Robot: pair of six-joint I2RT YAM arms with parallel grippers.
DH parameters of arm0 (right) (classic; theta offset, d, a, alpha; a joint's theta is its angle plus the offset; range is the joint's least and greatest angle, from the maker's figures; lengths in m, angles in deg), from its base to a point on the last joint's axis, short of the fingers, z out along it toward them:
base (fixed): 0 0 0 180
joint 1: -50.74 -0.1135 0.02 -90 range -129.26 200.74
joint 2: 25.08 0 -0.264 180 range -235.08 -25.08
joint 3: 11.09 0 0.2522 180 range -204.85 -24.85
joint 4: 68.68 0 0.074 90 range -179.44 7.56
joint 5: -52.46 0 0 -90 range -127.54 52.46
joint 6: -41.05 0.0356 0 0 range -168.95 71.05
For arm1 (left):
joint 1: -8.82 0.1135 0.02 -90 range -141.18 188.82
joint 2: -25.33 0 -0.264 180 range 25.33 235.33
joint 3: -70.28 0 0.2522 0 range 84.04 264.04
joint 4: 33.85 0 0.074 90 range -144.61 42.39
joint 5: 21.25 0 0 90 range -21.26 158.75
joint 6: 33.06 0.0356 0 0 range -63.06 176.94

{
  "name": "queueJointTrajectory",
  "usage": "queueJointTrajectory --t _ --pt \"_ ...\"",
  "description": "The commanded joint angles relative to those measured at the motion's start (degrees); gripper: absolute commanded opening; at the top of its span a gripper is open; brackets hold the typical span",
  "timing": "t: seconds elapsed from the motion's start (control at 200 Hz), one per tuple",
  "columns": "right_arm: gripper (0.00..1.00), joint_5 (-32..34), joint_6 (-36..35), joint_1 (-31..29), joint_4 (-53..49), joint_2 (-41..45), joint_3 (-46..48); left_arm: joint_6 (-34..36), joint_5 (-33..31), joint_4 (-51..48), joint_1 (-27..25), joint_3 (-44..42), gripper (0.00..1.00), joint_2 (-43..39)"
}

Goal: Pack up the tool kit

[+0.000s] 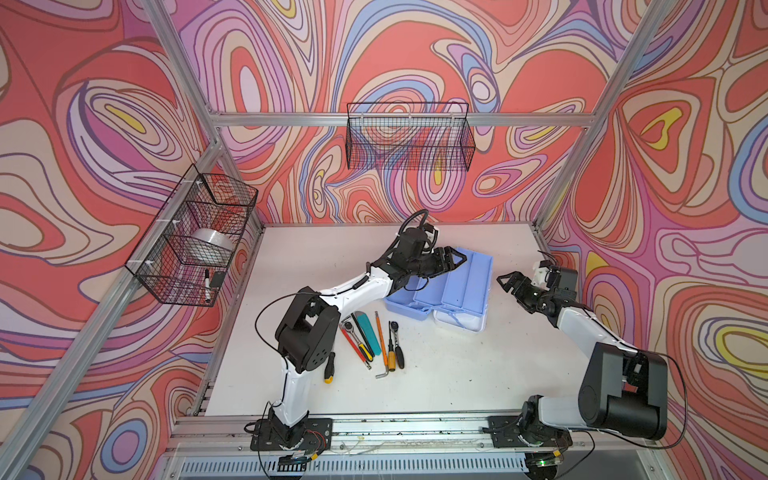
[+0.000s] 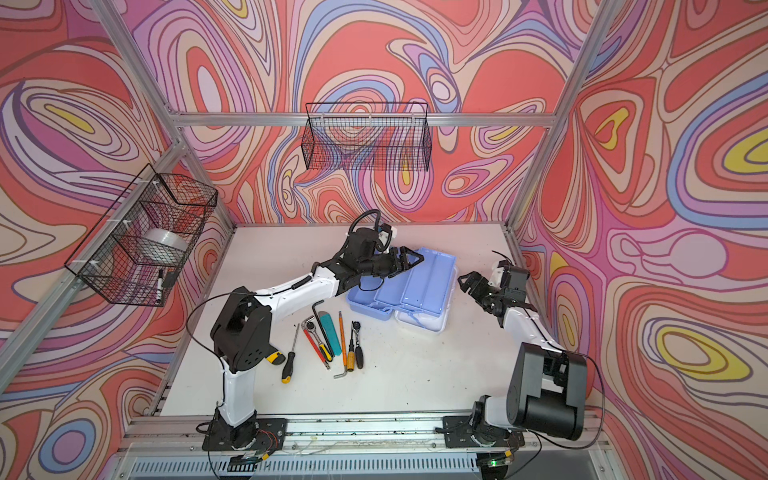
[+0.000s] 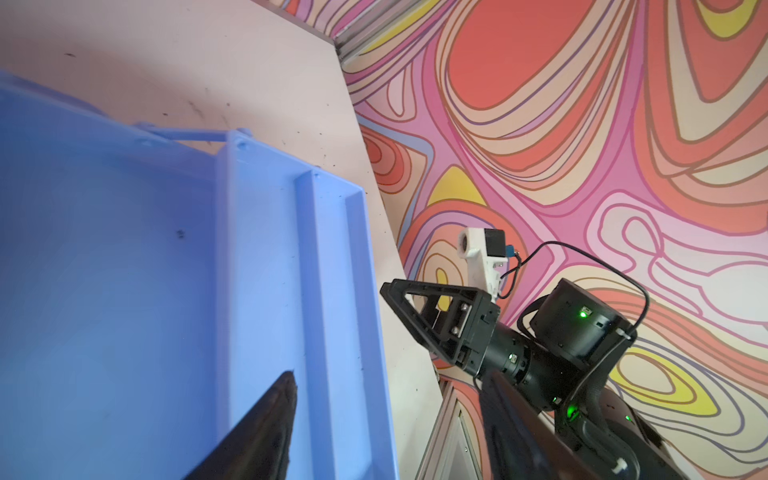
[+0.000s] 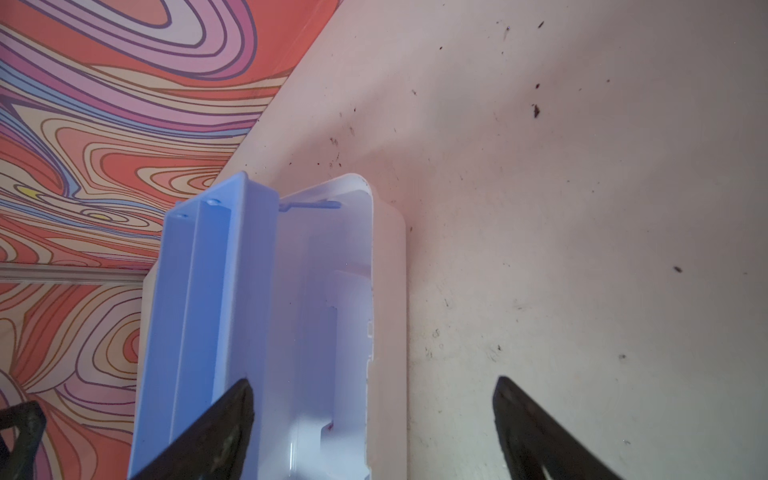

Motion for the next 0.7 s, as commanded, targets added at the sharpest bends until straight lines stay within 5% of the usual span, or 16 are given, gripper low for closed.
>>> queueJointTrajectory --t 0.0,0.215,0.696 --pt "0.89 -2.8 -0.7 0.1 1.3 0.5 -0.3 3.5 -2.3 -1.5 2.8 -5.1 0.77 -4.9" --pt "0.82 -6.2 0.6 0.0 3.5 0.4 0.2 6.6 -6.1 -3.8 6.8 -14.5 0.88 -10.6" --pt "0.71 -8.7 1.8 -1.9 4.9 -2.3 -0.9 9.9 -8.0 -4.5 11.3 -22.2 0.89 -10.2"
